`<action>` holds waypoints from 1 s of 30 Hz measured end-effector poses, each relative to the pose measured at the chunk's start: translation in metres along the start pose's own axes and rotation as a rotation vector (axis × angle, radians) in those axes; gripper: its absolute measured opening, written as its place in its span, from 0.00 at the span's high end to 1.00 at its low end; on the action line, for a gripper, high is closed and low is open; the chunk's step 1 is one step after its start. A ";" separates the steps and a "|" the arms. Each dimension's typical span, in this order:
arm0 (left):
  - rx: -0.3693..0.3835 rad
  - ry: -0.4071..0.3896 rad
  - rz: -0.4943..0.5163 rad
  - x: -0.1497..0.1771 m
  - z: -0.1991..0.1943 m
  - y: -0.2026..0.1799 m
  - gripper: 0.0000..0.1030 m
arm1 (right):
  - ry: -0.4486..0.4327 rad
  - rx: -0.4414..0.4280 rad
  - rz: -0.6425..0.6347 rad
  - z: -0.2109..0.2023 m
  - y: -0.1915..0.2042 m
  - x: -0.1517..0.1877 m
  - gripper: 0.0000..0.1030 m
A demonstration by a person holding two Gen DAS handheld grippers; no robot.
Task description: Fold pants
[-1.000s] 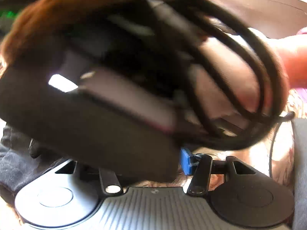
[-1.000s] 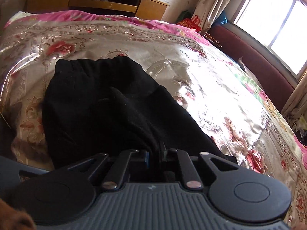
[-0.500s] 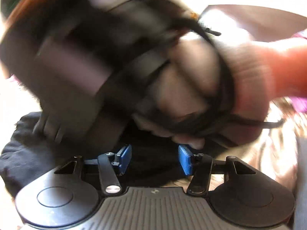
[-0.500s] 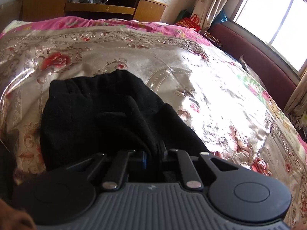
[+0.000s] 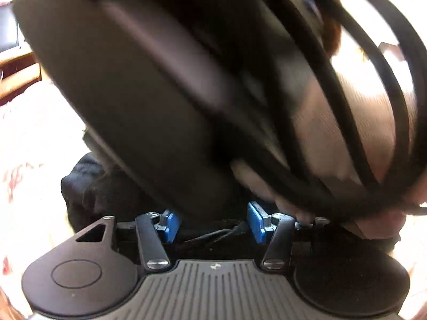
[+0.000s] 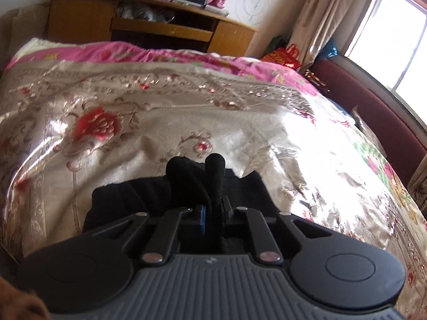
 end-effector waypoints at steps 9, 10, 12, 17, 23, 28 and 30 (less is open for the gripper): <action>-0.037 -0.035 -0.066 0.005 -0.028 0.020 0.31 | -0.148 -0.368 0.264 -0.038 -0.010 -0.014 0.63; -0.039 -0.047 -0.072 0.005 -0.032 0.025 0.31 | -0.170 -0.332 0.289 -0.043 -0.019 -0.014 0.62; -0.027 -0.069 -0.097 0.011 -0.040 0.023 0.31 | -0.216 -0.274 0.333 -0.051 -0.043 -0.011 0.60; -0.124 -0.145 -0.085 -0.029 -0.041 0.063 0.29 | -0.182 -0.179 0.378 -0.049 -0.077 0.016 0.58; -0.184 -0.160 -0.049 -0.062 0.003 0.095 0.27 | -0.124 -0.125 0.412 -0.047 -0.081 0.062 0.58; -0.119 -0.225 0.064 -0.077 0.015 0.063 0.26 | -0.085 -0.128 0.513 -0.047 -0.083 0.096 0.58; -0.126 -0.151 0.131 -0.070 0.032 0.050 0.25 | -0.082 -0.117 0.559 -0.055 -0.088 0.115 0.58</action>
Point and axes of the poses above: each gripper's, at about its wrist camera, not at the fingertips, and z roughly the way its jaws point, y to its left, x to its underside, the point moved 7 cm from there along z, roughly the way its jaws point, and after that the axes turned 1 degree about y, right-handed, at the moved point
